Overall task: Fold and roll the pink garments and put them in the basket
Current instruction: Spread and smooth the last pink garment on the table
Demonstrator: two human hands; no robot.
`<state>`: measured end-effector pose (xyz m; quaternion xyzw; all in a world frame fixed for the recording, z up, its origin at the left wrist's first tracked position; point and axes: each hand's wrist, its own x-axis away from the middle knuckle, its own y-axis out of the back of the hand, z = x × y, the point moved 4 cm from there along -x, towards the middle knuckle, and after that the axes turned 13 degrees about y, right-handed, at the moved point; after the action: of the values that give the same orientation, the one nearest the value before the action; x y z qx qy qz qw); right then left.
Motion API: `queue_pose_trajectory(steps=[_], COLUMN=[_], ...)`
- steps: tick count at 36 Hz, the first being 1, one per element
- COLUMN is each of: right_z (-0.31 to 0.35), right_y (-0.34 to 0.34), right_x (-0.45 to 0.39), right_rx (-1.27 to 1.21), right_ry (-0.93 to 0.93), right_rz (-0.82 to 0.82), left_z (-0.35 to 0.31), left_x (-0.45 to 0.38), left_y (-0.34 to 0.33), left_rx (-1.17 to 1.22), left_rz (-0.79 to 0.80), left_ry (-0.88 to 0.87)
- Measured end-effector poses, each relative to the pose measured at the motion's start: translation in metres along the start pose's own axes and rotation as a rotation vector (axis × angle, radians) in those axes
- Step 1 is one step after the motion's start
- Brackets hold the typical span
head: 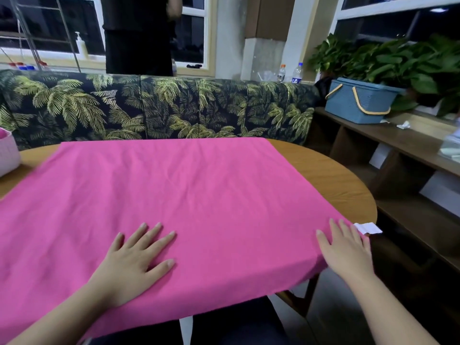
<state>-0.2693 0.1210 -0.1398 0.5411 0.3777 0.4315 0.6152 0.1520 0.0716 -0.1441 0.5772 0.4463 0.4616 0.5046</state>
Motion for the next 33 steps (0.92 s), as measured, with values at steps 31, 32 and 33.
queue_pose_trajectory(steps=[31,32,33], right_z=[0.183,0.198,0.215], right_y=[-0.012,-0.012,-0.011], right_x=[-0.007,-0.005,-0.002], right_rx=[0.041,0.027,0.001], right_ry=[0.365,0.414,0.485], right_rz=[0.186,0.173,0.166], left_z=[0.096,0.109,0.123], left_x=[0.01,0.013,0.017], left_y=[0.006,0.007,0.008], left_rx=[0.085,0.08,0.08], left_rz=[0.056,0.041,0.032], left_ry=[0.354,0.422,0.482])
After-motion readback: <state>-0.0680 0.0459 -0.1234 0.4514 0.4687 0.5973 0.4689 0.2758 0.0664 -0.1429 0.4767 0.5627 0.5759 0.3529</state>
